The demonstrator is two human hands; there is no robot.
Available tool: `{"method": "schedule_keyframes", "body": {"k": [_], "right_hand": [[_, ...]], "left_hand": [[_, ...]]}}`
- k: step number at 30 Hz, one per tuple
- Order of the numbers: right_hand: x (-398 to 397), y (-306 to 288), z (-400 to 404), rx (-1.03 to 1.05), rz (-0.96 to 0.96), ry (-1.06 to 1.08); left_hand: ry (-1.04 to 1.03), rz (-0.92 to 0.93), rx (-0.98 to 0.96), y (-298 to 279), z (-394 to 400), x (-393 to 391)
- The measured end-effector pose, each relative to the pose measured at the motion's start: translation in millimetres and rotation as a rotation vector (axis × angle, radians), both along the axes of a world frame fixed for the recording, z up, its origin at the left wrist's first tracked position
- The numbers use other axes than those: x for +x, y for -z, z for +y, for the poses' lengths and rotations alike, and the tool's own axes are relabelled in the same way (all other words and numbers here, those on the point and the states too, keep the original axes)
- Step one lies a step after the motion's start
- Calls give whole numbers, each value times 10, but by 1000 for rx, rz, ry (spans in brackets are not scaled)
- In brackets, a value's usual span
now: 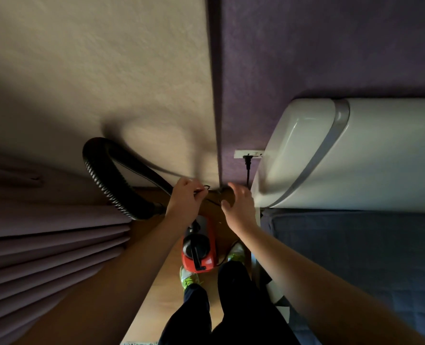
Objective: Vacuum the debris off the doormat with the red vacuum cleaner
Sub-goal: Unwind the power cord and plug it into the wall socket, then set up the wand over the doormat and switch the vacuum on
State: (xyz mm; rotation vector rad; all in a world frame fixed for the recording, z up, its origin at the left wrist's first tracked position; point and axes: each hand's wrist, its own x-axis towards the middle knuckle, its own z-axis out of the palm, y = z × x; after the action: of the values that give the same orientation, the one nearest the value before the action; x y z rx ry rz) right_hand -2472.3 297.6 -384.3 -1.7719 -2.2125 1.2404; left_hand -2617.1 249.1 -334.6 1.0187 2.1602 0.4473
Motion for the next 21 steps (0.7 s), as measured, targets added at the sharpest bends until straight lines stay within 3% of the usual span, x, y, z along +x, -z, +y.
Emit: {"method": "schedule_keyframes", "body": {"k": [4, 11, 17, 21], "right_hand": [[47, 42, 21, 43, 106, -240], [197, 265, 338, -45, -111, -362], [174, 365, 113, -274, -243, -654], [31, 295, -112, -334, -208, -680]], "left_hand": [[128, -14, 24, -32, -64, 13], [94, -25, 65, -87, -426, 56], [-272, -114, -109, -132, -1174, 88], [-561, -96, 6, -182, -1352, -62]]}}
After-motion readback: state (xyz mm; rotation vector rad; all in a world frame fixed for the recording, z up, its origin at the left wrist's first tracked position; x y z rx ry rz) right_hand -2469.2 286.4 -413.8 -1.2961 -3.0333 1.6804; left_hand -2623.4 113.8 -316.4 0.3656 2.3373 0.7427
